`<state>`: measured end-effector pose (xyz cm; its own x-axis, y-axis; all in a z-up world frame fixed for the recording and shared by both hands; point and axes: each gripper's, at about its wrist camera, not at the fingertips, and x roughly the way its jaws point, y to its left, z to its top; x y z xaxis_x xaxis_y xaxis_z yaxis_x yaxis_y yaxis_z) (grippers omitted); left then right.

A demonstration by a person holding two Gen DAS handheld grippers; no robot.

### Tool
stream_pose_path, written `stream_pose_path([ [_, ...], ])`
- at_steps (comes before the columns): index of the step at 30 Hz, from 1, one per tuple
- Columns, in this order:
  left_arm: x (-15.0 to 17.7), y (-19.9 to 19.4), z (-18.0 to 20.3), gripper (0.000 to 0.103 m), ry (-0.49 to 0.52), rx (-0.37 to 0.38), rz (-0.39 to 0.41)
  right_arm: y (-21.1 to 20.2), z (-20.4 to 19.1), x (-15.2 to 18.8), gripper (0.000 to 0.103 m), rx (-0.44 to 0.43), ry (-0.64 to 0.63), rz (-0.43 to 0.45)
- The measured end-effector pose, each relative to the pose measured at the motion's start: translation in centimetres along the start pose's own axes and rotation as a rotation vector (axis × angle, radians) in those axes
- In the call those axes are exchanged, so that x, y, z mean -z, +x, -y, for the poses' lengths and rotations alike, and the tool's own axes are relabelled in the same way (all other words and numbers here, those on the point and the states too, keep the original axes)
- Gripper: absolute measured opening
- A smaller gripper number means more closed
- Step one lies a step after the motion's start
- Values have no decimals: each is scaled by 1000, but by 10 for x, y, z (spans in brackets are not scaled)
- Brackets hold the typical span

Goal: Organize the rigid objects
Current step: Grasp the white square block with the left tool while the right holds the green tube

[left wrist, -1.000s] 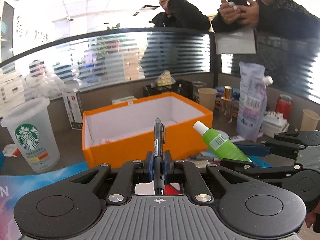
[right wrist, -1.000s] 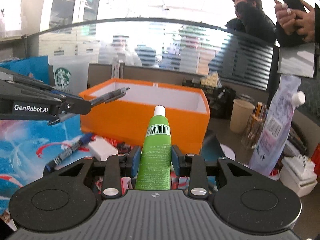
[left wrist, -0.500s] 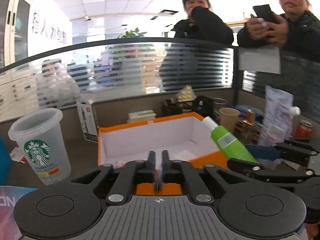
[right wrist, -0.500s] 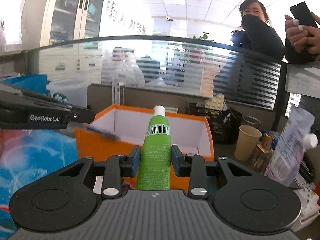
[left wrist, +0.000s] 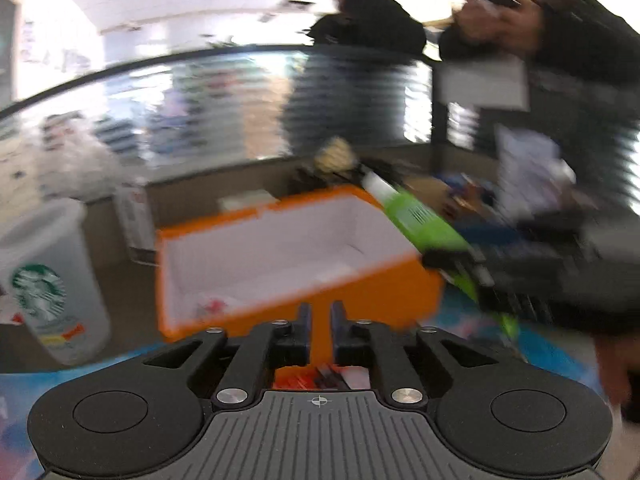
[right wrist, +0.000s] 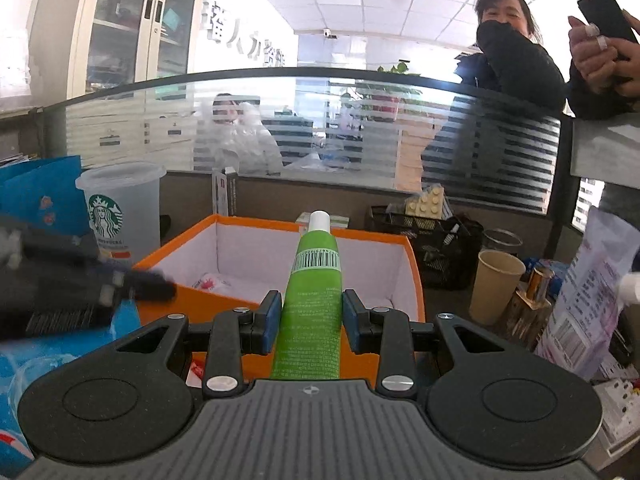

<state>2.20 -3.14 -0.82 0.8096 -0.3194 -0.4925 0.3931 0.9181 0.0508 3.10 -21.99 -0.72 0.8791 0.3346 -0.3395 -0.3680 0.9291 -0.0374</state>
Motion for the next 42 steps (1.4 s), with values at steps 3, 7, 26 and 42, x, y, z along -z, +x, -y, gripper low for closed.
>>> stream_pose_path([
  [3,18,11,-3,13,-10,13,-71,-1,3,6,31,15,9,-11],
  [7,34,30,-10,13,-26,-11,-173,-2,3,12,31,9,25,-12],
  [26,56,72,8,51,52,-80,-191,5,24,27,31,-16,83,-18],
  [42,39,36,16,50,3,-38,-129,2,16,24,31,-24,67,-9],
])
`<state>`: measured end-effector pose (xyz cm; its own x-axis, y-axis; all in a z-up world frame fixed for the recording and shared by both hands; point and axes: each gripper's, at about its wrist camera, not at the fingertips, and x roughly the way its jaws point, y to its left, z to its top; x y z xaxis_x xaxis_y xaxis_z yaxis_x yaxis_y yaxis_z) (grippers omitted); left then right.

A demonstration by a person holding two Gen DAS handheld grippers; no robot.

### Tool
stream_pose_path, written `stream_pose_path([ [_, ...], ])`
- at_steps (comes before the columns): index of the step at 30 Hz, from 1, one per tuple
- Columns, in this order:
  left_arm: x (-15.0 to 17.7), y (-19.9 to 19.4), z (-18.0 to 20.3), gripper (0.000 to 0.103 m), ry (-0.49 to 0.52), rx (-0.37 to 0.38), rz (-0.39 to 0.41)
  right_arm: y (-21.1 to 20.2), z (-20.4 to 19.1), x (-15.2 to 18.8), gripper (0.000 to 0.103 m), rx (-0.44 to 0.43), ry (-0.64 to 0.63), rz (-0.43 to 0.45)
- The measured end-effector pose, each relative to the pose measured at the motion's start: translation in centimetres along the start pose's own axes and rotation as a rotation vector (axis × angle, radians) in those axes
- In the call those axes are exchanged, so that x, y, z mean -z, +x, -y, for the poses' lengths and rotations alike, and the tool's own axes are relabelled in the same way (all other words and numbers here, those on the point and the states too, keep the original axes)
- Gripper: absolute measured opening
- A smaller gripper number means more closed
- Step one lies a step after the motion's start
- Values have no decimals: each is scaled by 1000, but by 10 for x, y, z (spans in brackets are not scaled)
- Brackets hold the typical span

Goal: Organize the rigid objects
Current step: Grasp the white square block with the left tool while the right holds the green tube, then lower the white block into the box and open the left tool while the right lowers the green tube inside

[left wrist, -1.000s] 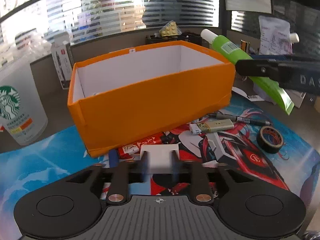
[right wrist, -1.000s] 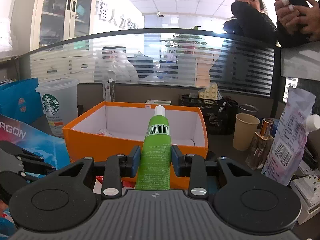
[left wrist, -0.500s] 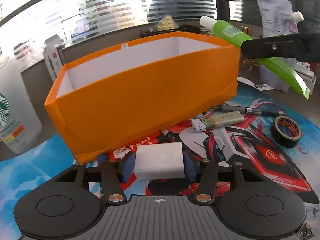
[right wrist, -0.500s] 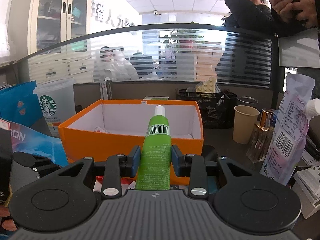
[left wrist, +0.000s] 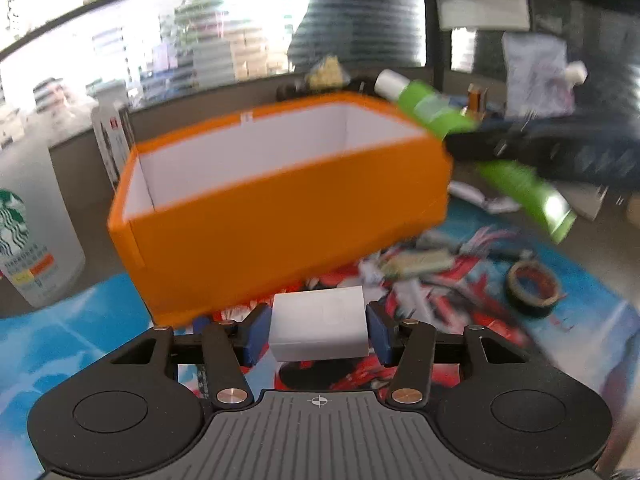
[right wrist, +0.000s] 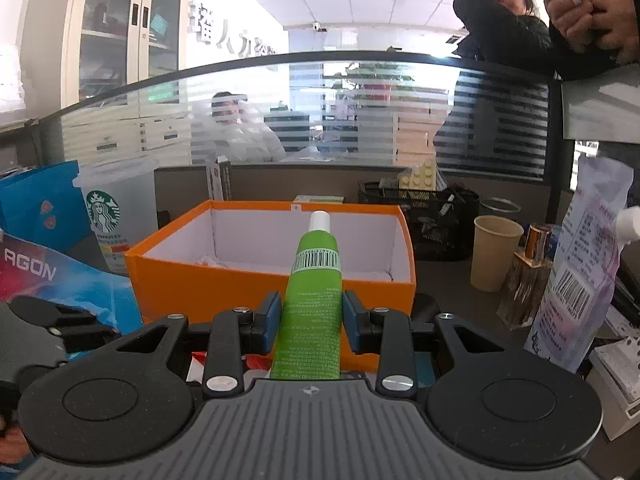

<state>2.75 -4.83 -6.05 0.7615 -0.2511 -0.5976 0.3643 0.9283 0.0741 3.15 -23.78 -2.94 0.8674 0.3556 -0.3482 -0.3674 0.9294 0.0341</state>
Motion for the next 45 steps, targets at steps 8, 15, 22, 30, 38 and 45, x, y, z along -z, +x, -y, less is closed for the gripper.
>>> stream_pose_path([
  [8,-42,-46,-8,50,-25,-67,151,-9,-11,-19,31,6,-24,36],
  [15,-79,-38,-25,50,-78,-182,212,-2,-15,-38,31,20,-29,59],
  [22,-86,-26,-23,50,-97,-185,206,8,-20,-42,31,18,-33,46],
  [30,-96,-17,-27,50,-104,-201,204,22,-18,-46,31,23,-26,27],
  [38,-118,13,-50,50,-146,-204,131,56,-11,-66,31,-13,-10,-24],
  [45,-135,53,-67,50,-197,-199,43,108,1,-86,31,-2,-12,-121],
])
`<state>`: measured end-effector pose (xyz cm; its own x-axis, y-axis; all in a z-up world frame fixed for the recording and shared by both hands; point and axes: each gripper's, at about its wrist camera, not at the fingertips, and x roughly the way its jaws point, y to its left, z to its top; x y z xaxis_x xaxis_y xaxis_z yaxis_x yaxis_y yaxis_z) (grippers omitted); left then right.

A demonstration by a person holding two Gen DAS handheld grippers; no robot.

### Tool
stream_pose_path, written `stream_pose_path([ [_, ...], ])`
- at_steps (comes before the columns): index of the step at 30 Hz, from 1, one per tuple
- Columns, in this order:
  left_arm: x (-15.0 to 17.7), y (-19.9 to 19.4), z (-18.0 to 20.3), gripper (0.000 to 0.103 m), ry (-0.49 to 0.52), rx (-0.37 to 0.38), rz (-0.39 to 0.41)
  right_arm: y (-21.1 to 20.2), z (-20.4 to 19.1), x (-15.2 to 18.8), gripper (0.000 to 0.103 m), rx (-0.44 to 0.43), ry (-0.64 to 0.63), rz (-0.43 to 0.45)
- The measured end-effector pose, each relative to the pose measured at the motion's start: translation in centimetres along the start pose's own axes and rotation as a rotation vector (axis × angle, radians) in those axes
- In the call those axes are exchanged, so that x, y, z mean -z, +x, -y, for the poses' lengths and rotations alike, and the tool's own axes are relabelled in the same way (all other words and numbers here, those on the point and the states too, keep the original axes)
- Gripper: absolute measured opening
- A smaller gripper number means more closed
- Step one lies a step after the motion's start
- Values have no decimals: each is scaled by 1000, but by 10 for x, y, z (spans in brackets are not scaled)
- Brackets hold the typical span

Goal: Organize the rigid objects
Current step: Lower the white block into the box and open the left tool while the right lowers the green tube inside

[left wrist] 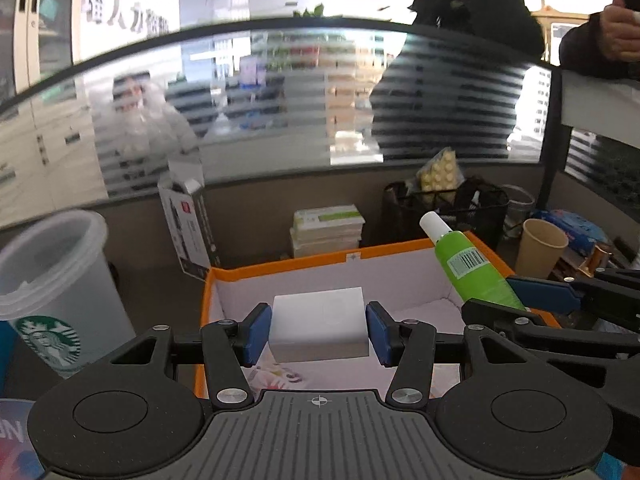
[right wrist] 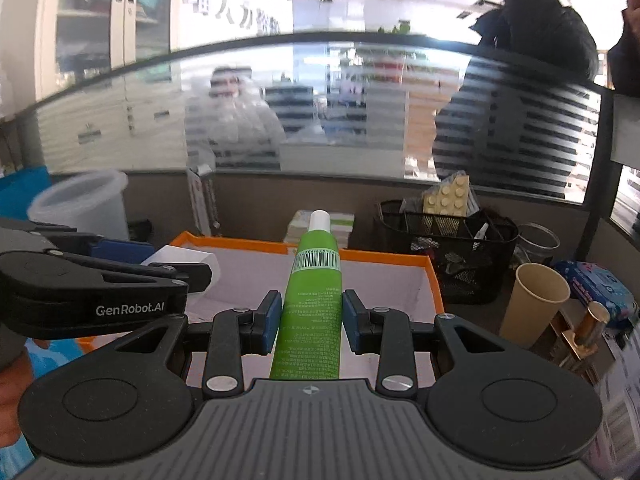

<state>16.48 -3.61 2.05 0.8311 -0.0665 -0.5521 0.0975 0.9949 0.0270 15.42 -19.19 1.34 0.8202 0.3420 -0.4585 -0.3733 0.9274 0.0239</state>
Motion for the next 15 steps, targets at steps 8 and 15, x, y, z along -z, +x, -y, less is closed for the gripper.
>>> stream_pose_path([
  [8,6,50,1,50,-20,16,-147,51,14,1,31,7,12,-118],
  [15,11,74,3,50,-5,20,-240,84,22,11,31,-3,-19,-273],
])
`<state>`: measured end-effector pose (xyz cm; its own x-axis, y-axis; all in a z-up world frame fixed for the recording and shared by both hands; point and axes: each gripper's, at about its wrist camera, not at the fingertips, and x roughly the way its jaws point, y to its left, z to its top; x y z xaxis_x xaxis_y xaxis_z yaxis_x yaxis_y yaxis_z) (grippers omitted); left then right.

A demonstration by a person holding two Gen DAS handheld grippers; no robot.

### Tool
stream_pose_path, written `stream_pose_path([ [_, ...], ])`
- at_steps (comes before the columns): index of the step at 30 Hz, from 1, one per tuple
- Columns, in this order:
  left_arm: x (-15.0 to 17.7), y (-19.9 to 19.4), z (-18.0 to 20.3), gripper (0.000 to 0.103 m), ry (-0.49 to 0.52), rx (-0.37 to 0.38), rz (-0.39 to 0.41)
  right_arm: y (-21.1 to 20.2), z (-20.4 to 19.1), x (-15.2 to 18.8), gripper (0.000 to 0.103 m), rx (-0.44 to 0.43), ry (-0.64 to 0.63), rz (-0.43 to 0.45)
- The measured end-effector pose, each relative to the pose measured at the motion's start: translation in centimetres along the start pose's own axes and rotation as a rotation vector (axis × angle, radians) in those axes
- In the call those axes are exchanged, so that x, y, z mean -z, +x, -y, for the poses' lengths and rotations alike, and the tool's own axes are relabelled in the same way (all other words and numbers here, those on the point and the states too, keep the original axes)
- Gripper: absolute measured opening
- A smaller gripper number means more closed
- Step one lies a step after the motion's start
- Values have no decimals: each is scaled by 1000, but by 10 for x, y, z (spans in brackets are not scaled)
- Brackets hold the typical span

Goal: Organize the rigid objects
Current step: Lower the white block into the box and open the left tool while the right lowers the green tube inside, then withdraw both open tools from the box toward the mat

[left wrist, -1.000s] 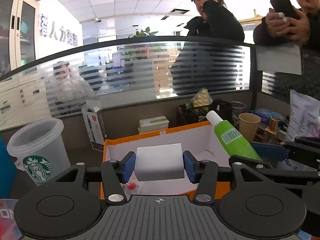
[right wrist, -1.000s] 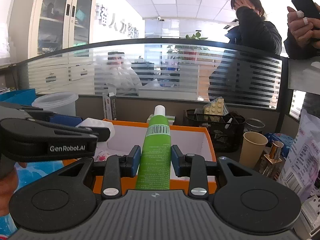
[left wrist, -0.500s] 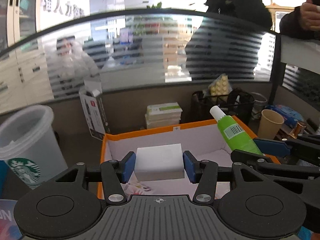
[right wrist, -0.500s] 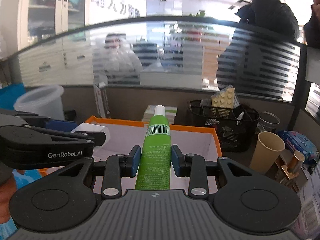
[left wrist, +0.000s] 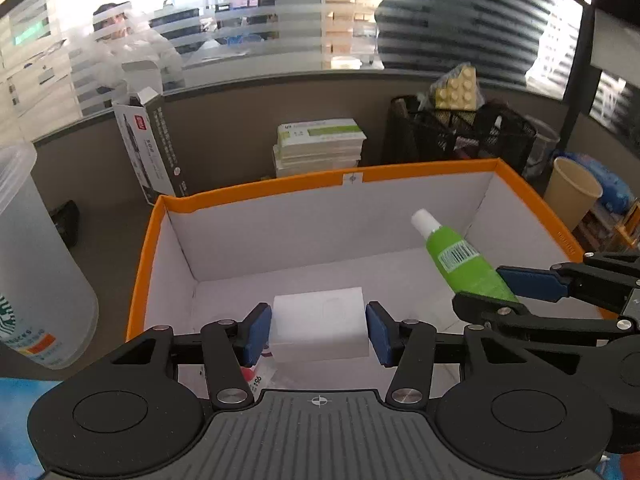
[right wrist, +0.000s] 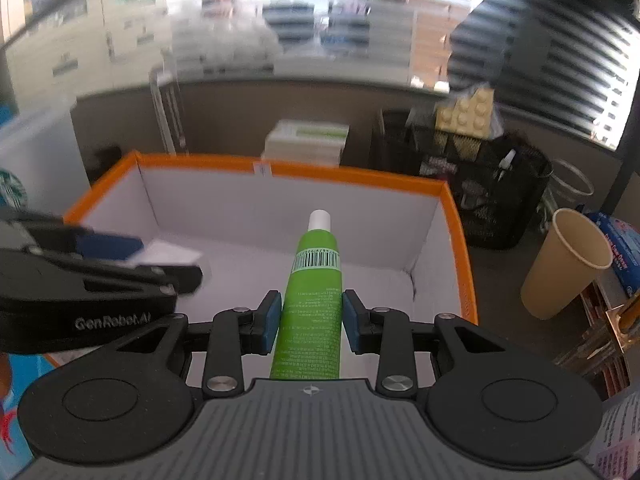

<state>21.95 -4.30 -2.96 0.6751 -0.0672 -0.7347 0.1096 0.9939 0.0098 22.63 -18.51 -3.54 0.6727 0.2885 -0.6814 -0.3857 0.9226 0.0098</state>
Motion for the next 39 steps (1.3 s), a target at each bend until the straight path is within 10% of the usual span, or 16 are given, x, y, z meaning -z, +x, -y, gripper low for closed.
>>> stream_pose_path([
  [22,8,27,11,52,52,-39,-74,36,-5,7,32,45,-110,-195],
  [31,6,16,10,95,56,-98,-32,28,-7,7,41,66,-135,-179],
  [39,0,-13,7,101,61,-87,28,0,-12,-2,51,83,-147,-119],
])
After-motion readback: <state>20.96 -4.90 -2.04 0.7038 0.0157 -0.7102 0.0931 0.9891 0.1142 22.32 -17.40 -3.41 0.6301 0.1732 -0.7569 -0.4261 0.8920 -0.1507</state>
